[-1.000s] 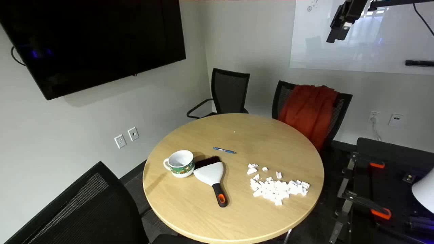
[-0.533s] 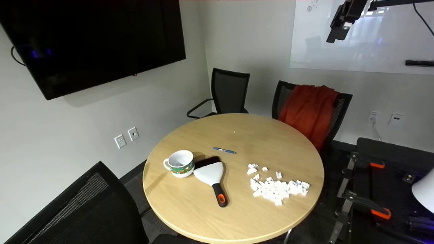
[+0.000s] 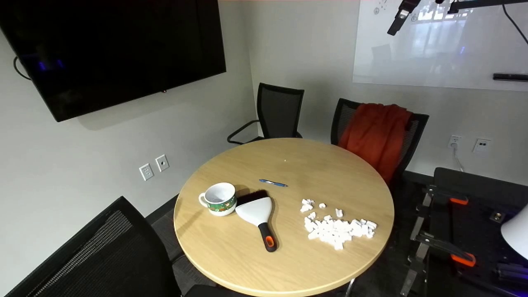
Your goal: Move the orange cloth to the table
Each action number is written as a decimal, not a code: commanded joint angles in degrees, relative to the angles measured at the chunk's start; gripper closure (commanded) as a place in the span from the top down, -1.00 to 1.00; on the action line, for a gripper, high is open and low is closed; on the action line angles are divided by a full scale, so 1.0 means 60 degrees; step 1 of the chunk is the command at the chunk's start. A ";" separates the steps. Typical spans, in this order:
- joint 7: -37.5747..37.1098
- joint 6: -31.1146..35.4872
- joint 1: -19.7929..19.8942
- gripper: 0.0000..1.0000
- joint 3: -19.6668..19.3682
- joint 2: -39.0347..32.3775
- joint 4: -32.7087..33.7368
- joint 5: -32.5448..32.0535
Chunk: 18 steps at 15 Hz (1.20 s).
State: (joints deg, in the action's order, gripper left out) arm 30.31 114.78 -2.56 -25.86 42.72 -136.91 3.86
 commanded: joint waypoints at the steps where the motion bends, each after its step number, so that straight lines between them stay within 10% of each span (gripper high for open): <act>1: 0.0523 0.1083 0.0276 1.00 -0.0816 -0.1685 0.0961 0.0169; 9: 0.0005 0.6481 0.1378 1.00 -0.1926 -0.5671 0.0963 0.0312; 16: -0.0228 0.6755 0.1480 1.00 -0.2009 -0.6160 0.0883 0.0173; 18: -0.1980 0.7922 0.2370 1.00 -0.1184 -0.6934 0.1084 -0.0383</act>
State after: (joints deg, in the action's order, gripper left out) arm 27.88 156.51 7.00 -37.21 5.56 -131.62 4.72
